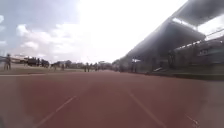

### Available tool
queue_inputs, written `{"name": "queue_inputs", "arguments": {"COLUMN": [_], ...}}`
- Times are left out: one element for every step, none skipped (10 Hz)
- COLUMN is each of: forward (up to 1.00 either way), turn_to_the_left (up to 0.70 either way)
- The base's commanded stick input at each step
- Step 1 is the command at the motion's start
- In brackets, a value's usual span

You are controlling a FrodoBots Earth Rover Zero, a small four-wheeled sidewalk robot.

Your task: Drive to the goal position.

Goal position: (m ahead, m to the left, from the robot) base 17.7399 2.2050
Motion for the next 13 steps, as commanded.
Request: {"name": "queue_inputs", "arguments": {"forward": [0.7,0.7,0.7,0.7,0.7,0.7,0.7,0.7,0.7,0.7,0.7,0.7,0.7], "turn_to_the_left": [0.0,0.0,0.0,0.0,0.0,0.0,0.0,0.0,0.0,0.0,0.0,0.0,0.0]}}
